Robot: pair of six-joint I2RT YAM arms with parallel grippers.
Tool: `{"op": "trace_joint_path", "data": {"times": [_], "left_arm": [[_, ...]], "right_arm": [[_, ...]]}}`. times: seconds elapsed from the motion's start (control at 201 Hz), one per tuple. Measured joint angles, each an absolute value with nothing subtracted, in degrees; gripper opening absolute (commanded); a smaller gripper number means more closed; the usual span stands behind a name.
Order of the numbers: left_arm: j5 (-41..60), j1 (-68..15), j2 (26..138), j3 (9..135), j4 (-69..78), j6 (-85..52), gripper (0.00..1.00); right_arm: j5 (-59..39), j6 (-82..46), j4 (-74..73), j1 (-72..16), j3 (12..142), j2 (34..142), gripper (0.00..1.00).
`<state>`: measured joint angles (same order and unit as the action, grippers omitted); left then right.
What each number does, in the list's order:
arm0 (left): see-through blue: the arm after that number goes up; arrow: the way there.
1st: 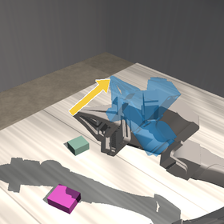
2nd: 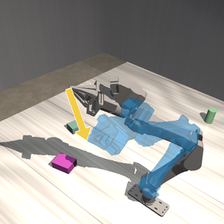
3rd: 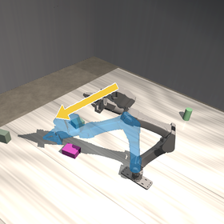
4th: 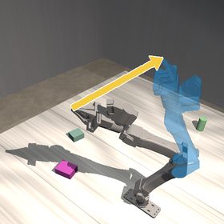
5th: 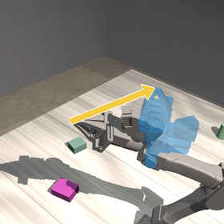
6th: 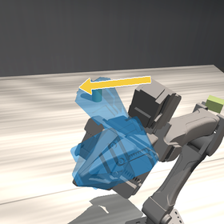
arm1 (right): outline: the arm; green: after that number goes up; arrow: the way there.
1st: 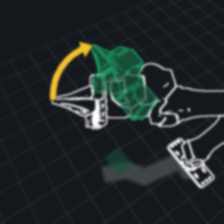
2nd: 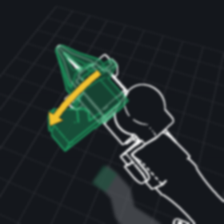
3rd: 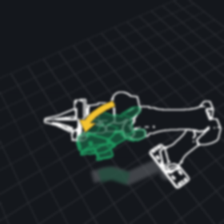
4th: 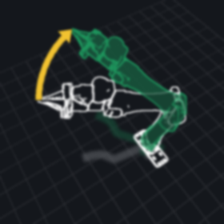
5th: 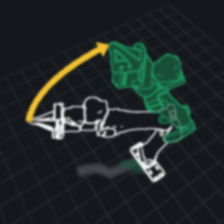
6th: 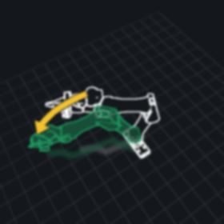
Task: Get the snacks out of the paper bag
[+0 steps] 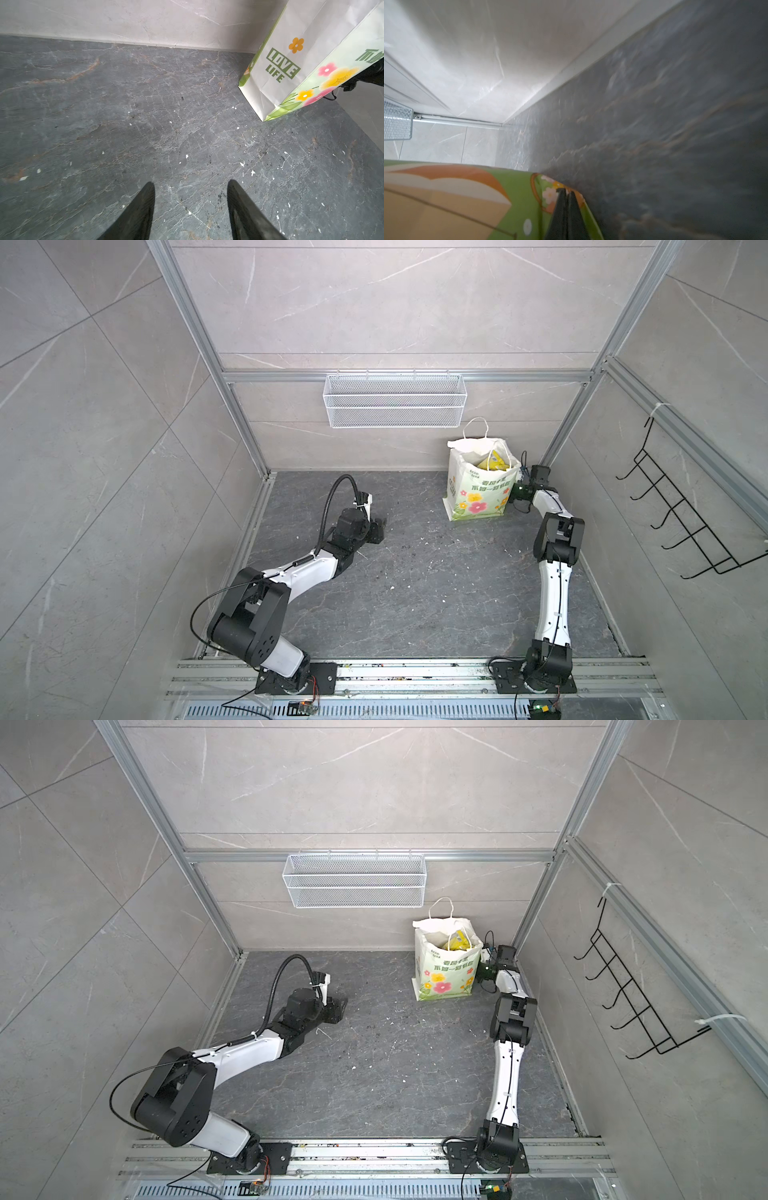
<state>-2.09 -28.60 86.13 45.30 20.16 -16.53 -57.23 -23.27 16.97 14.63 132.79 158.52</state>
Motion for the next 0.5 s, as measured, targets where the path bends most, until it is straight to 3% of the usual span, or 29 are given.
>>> {"op": "trace_joint_path", "data": {"times": [0.214,0.498], "left_arm": [[-5.41,-27.62,82.02,40.62,21.45,-15.70,0.61],[-8.95,-25.32,75.18,35.97,20.71,-14.94,0.62]], "right_arm": [[-56.86,-25.85,5.82,12.49,114.24,148.75,0.00],[-55.61,-25.74,1.96,9.58,107.04,144.53,0.00]]}}
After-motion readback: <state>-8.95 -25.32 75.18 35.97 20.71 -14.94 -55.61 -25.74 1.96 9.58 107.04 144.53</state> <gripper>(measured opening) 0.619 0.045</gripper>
